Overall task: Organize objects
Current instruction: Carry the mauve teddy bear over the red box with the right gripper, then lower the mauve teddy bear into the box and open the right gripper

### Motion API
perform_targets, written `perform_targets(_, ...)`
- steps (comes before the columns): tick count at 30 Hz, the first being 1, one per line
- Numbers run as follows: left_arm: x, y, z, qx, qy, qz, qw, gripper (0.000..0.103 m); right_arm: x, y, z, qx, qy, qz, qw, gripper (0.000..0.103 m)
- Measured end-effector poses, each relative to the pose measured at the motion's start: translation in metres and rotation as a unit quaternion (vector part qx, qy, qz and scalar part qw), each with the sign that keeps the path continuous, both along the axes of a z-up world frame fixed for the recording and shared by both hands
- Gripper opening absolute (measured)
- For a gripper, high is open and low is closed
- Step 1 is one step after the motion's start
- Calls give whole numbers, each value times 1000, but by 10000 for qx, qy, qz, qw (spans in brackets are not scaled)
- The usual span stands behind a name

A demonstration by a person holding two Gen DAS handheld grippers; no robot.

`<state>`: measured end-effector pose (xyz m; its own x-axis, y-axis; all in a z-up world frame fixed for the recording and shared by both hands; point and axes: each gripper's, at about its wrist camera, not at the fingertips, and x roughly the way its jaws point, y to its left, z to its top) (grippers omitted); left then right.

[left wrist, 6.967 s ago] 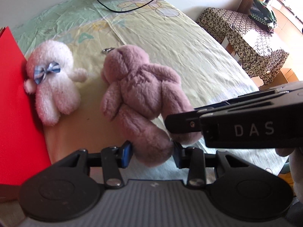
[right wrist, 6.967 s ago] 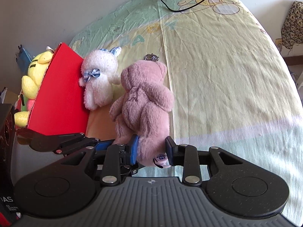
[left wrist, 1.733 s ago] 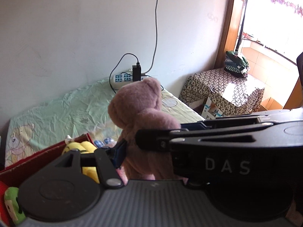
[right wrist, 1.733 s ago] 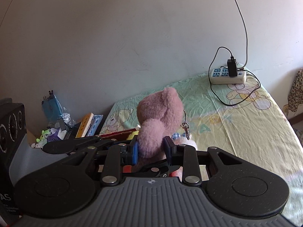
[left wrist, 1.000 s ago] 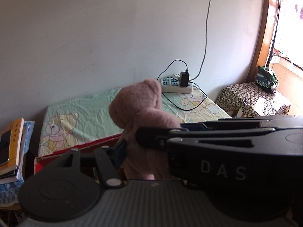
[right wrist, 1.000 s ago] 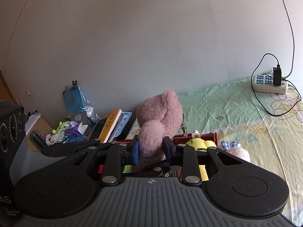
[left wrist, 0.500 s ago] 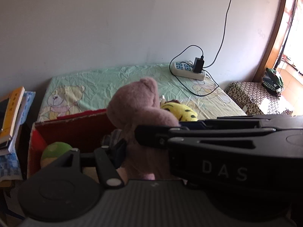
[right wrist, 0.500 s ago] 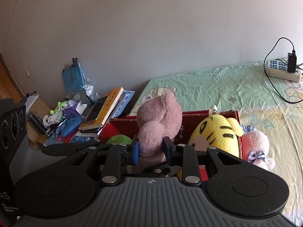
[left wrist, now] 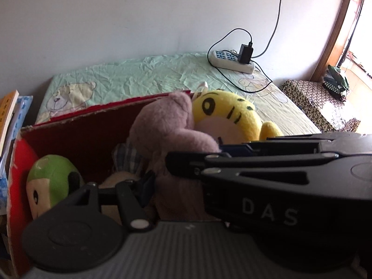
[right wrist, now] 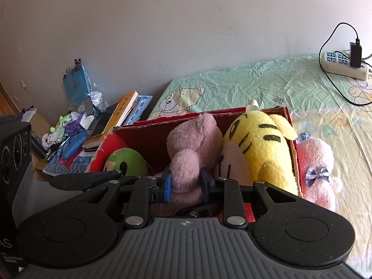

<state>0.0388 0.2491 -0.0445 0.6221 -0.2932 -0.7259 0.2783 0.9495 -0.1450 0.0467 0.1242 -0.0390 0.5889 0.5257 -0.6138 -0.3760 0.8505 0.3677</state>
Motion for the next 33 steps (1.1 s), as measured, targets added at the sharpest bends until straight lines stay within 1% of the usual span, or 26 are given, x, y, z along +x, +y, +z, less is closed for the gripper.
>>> perform_targets(6, 7, 6, -11, 4, 203, 86, 9998, 57, 8, 4, -12, -20, 76, 52, 10000, 27)
perform_targets(10, 6, 3, -17, 139, 239, 99, 9996, 60, 8, 4, -19, -46, 107, 79, 9999, 26)
perform_targets(12, 5, 2, -19, 173, 262, 89, 9995, 60, 8, 2, -20, -18, 118, 80, 9999, 26)
perform_targets(16, 4, -2, -18, 271, 297, 67, 9992, 61, 8, 0, -21, 24, 144, 82, 9999, 25)
perform_targets(29, 4, -2, -17, 327, 445, 151, 9984, 65, 2, -14, -17, 333, 374, 31, 9987, 25)
perform_targets(33, 1, -6, -16, 386, 438, 174, 9981, 67, 0, -15, -16, 302, 419, 11, 9987, 25)
